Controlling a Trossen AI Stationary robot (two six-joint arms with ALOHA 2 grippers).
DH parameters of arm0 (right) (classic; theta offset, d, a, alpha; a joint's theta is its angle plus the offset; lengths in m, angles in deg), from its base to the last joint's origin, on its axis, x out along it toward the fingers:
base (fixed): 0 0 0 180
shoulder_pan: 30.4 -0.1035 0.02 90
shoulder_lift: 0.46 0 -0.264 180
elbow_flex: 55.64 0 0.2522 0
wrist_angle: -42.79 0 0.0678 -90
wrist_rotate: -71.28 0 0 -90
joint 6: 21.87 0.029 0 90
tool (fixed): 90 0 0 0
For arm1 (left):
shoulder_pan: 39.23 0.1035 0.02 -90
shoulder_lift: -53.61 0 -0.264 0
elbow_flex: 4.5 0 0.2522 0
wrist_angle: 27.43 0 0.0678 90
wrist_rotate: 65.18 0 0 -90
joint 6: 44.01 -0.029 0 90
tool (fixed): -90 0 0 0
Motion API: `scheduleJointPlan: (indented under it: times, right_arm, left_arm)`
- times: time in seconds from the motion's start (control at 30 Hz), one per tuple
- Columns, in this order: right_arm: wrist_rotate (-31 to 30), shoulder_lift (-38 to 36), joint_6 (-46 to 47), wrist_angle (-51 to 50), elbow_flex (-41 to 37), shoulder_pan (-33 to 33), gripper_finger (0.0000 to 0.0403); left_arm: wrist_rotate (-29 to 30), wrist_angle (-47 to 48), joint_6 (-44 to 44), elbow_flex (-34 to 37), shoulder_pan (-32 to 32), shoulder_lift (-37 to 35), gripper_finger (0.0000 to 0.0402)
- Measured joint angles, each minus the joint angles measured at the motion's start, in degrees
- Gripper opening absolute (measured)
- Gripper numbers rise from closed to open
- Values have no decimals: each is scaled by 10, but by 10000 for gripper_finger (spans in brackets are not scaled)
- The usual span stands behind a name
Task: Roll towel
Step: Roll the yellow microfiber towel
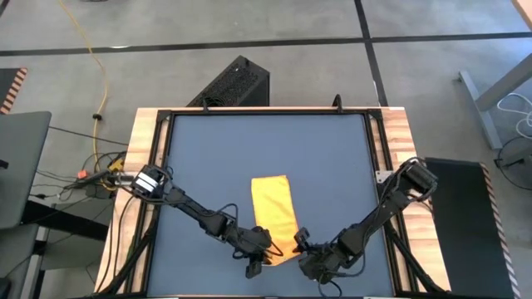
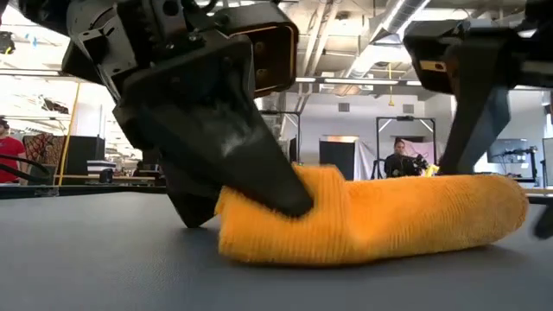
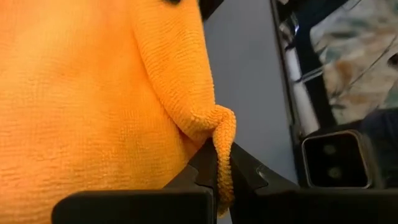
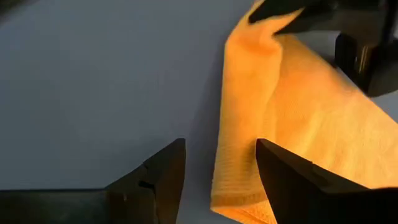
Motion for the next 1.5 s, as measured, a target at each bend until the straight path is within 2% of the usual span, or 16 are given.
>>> scheduleJointPlan:
  times: [0.17,0.3,0.57,0.7,0.9,1.0,1.2,1.33,1.5]
  right_arm:
    - [-33,3,-12,15,1,1,206]
    - [-31,2,-30,12,1,7,199]
    - [37,6,38,10,1,37,176]
    - [72,6,82,10,1,41,136]
    - [128,6,161,-1,1,46,47]
    - [178,6,196,-10,1,59,20]
    - [302,11,238,-16,2,98,22]
    - [392,25,255,-10,3,123,22]
    - [484,41,266,1,2,143,24]
  left_arm:
    - [0,-45,26,24,-3,-1,0]
    - [-19,-45,29,29,0,-2,0]
    - [-63,-34,47,29,19,-3,0]
    - [-73,-18,61,29,23,-3,0]
    - [-58,-9,81,29,22,-2,15]
    - [-65,-8,87,29,22,-2,40]
    - [-70,6,75,28,22,-1,97]
    - [-72,19,35,29,20,-9,118]
    - [12,116,-28,33,15,-54,121]
